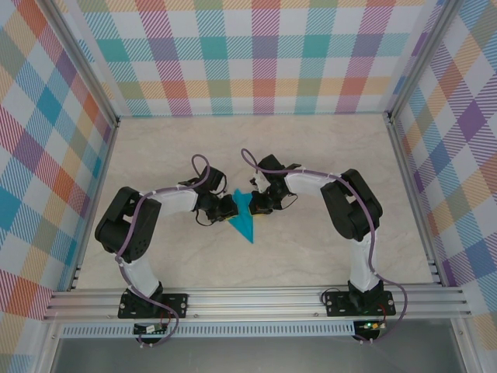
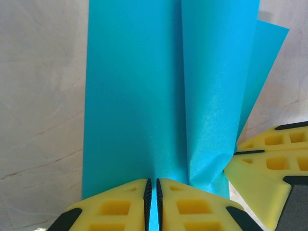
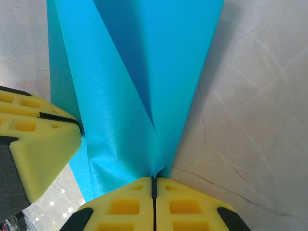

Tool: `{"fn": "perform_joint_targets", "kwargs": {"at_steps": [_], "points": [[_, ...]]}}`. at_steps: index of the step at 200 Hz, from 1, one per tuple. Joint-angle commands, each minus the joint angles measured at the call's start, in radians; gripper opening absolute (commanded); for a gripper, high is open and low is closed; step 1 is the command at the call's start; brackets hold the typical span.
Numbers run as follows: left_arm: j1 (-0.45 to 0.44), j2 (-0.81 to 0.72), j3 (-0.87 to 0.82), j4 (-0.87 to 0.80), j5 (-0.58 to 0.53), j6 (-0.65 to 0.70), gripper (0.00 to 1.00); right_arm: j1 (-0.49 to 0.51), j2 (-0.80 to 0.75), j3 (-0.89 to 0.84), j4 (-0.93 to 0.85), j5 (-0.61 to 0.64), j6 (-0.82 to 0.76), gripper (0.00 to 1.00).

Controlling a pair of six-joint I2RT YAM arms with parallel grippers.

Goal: Fold a paper plane with a square sheet of paper (fold left side to right side)
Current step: Fourth fold the wing at the center of the table.

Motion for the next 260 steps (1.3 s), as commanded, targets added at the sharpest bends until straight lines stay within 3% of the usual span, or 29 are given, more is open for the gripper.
{"fn": "perform_joint_targets", "kwargs": {"at_steps": [1,260], "points": [[-0.003,0.027,-0.006,-0.025,-0.029,0.021,0.14,0.01,-0.023,0.017,-0.034,0.037,-0.021,0.06],[-0.013,0.043,0.024,-0.083,-0.057,0.039,0.13,0.016,-0.005,0.072,-0.04,0.044,-0.027,0.06]]}}
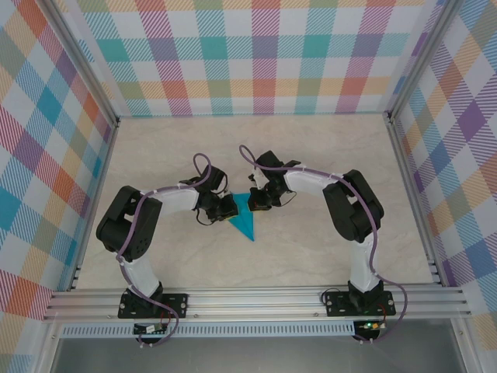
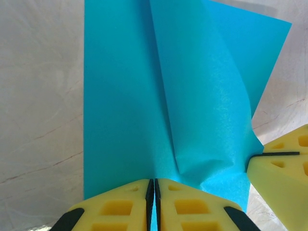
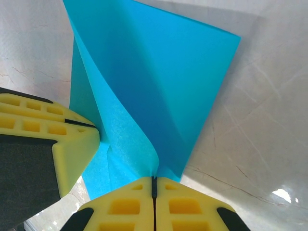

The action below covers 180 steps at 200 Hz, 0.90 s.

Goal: Fold a paper plane with a square sheet of paper (fold left side to right side)
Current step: Fourth fold the wing at the center of the table.

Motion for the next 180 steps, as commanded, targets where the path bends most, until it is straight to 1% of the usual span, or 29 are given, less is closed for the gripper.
{"fn": "perform_joint_targets", "kwargs": {"at_steps": [1,65,180], "points": [[-0.005,0.031,0.002,-0.054,-0.042,0.015,0.13,0.007,0.015,0.029,-0.009,0.005,-0.024,0.06],[-0.004,0.031,0.003,-0.059,-0.043,0.016,0.13,0.009,0.044,0.039,-0.023,0.022,-0.029,0.06],[-0.005,0.034,0.005,-0.058,-0.045,0.017,0.13,0.01,0.022,-0.018,-0.003,0.014,-0.02,0.06]]}}
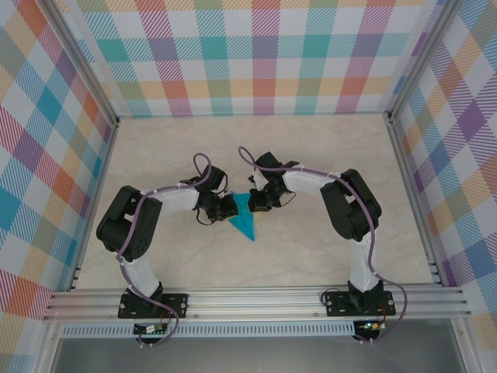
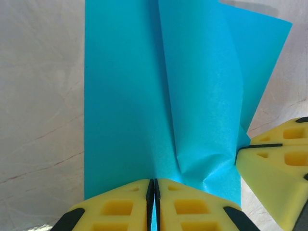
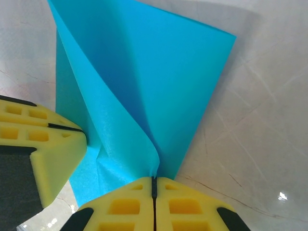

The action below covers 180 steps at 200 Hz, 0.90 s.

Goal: Fold a paper plane with a square sheet of paper (fold left side to right side)
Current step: Fourth fold the wing at the center of the table.

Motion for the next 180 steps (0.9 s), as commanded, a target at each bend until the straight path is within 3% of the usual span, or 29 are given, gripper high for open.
{"fn": "perform_joint_targets", "kwargs": {"at_steps": [1,87,135,180], "points": [[-0.005,0.033,0.0,-0.051,-0.041,0.017,0.13,0.008,0.0,-0.019,-0.001,0.003,-0.016,0.06],[-0.005,0.018,-0.003,-0.051,-0.039,0.016,0.13,0.01,0.035,-0.008,-0.022,0.025,-0.02,0.07],[-0.004,-0.089,0.015,-0.082,-0.031,0.021,0.2,0.011,0.052,-0.026,-0.05,0.054,-0.027,0.07],[-0.002,-0.135,0.039,-0.022,0.082,-0.006,0.17,0.011,0.047,-0.028,-0.055,0.058,-0.037,0.07]]}}
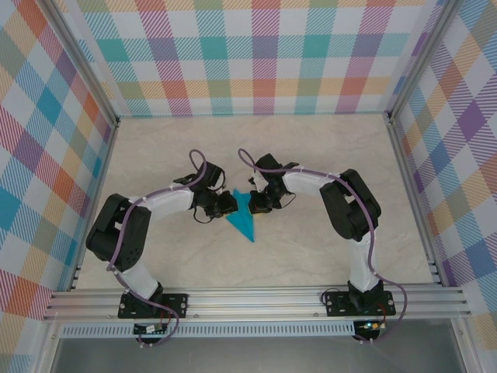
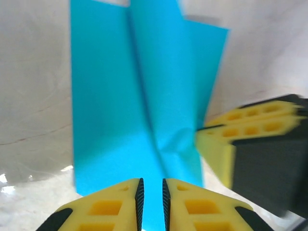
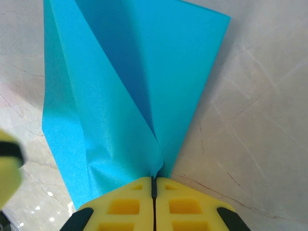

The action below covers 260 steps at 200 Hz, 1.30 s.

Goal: Fold a paper plane with a square sheet of paper (fold left side to right side)
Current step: Fourth fold the wing at the center of the table.

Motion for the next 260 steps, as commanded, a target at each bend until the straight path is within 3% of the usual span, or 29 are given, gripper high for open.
{"fn": "perform_joint_targets", "kwargs": {"at_steps": [1,25,120,260], "points": [[-0.002,-0.017,0.034,0.025,0.083,-0.009,0.17,0.009,0.042,-0.016,-0.057,0.052,-0.024,0.07],[0.0,0.036,0.052,0.096,0.137,-0.029,0.12,0.011,0.041,-0.012,-0.06,0.052,-0.027,0.07],[0.0,0.193,0.123,0.122,0.144,-0.046,0.1,0.012,0.044,-0.005,-0.071,0.053,-0.034,0.07],[0.0,0.22,0.1,-0.021,-0.005,0.036,0.09,0.015,0.063,0.007,-0.11,0.082,-0.053,0.07]]}}
